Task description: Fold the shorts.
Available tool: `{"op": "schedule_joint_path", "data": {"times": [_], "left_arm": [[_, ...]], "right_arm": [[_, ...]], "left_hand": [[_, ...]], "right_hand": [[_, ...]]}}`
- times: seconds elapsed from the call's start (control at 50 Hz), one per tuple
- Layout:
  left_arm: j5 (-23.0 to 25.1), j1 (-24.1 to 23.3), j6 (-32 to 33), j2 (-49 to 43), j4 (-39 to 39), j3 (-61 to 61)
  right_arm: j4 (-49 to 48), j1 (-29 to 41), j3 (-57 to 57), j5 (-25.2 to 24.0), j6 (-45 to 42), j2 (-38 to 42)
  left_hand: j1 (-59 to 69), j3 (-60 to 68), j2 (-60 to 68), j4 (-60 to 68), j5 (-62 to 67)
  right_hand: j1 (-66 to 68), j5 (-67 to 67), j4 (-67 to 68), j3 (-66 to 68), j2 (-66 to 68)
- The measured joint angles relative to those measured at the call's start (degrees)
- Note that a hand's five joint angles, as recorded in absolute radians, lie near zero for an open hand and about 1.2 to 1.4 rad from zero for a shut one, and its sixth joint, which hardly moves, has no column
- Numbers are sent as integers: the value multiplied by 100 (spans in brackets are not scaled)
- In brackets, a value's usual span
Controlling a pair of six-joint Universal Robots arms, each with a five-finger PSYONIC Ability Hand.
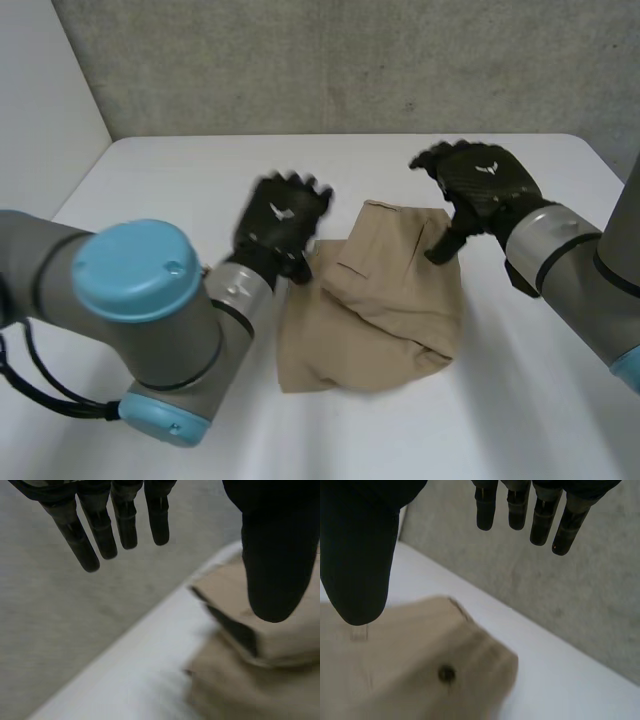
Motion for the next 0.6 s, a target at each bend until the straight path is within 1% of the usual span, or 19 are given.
{"op": "schedule_joint_path", "data": {"times": [0.02, 0.06, 0.14, 0.26, 0.44, 0.46, 0.48, 0.5, 0.52, 0.54, 0.56, 0.6], "left_arm": [[62, -8, 0, -50, -41, 22], [339, -32, 8, -304, -209, 130], [565, -40, 50, -738, -316, 372], [580, -30, 119, -1322, -303, 891], [567, -30, 162, -1752, -257, 1347], [570, -29, 166, -1847, -242, 1428], [571, -29, 167, -1886, -229, 1463], [571, -29, 168, -1929, -210, 1496], [570, -28, 170, -1975, -186, 1524], [569, -28, 171, -1989, -176, 1532], [567, -27, 172, -2010, -157, 1544], [545, -23, 174, -2060, -54, 1576]], "right_arm": [[12, -14, 25, 24, -22, 5], [34, -97, 155, 109, -128, 23], [6, -211, 331, 151, -259, 98], [-30, -248, 431, 139, -327, 328], [-61, -239, 407, 145, -331, 560], [-85, -238, 387, 149, -331, 587], [-96, -238, 378, 150, -331, 594], [-109, -237, 366, 152, -331, 598], [-120, -237, 352, 154, -331, 602], [-123, -237, 347, 154, -331, 603], [-127, -237, 337, 154, -331, 603], [-140, -237, 288, 150, -327, 602]], "left_hand": [[101, 125, 109, 111, 114], [141, 196, 180, 184, 198], [166, 241, 240, 239, 240], [587, 625, 592, 613, 619], [1573, 1528, 1503, 1518, 1489], [1920, 1852, 1830, 1839, 1795], [2503, 2479, 2502, 2466, 2405], [2816, 2898, 2886, 2824, 2745], [3712, 3862, 3858, 3861, 3745], [3814, 4050, 4047, 3994, 3870], [4109, 4451, 4452, 4431, 4267], [4142, 4713, 4723, 4727, 4455]], "right_hand": [[1, 0, 0, 0, 0], [0, -1, 0, 0, 0], [0, 0, 0, 0, 0], [0, 0, 0, 0, 0], [0, 0, 0, 0, 2], [0, 0, 0, 0, 0], [0, 0, 0, 0, 0], [0, 0, 0, 0, 0], [0, 0, 0, 0, 0], [0, 0, 0, 0, 0], [0, 0, 0, 0, 0], [0, 0, 0, 0, 0]]}}
